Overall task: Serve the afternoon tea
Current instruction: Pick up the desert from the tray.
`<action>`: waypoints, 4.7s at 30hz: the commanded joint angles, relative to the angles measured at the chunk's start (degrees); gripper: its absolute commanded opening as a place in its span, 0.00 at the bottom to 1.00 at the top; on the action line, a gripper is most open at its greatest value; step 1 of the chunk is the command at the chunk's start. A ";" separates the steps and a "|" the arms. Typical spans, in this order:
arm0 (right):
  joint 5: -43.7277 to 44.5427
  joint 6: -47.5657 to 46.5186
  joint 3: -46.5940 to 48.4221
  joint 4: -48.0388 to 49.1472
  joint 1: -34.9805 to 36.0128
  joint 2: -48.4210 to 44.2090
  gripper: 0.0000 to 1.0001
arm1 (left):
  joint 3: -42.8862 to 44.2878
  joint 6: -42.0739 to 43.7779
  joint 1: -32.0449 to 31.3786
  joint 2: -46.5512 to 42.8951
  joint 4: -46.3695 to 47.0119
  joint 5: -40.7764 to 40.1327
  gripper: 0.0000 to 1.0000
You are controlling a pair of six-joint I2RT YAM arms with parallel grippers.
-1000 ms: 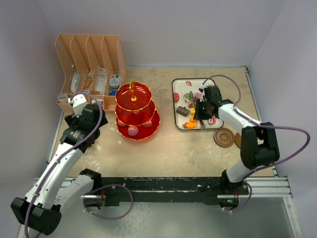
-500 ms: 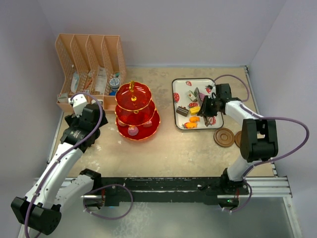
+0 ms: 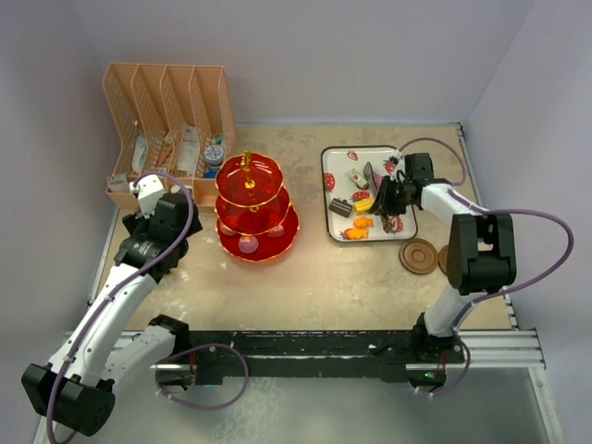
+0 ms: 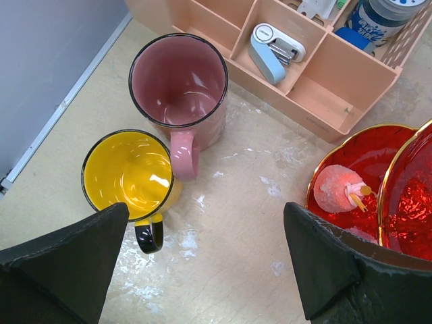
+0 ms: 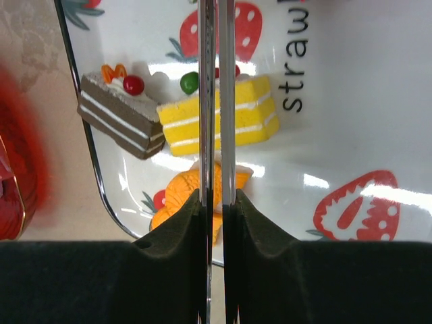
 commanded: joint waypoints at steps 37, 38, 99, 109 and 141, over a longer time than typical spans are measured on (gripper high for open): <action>10.26 -5.72 7.50 -13.46 3.72 -8.94 0.39 | 1.01 1.96 -0.20 -0.58 2.96 2.09 0.94; 11.35 -5.97 7.77 -13.98 4.47 -8.79 0.39 | 1.01 1.97 -0.24 -0.76 2.98 2.16 0.94; 16.64 -7.74 18.12 -19.63 9.19 -1.94 0.39 | 0.94 1.71 -0.23 -0.79 2.70 1.13 0.94; 17.41 -8.48 17.55 -20.55 9.00 -0.49 0.40 | 0.96 1.79 -0.27 -0.15 2.72 1.38 0.94; 13.34 -6.78 14.08 -15.69 9.21 -9.45 0.15 | 0.92 1.63 -0.22 -0.44 2.64 0.98 0.94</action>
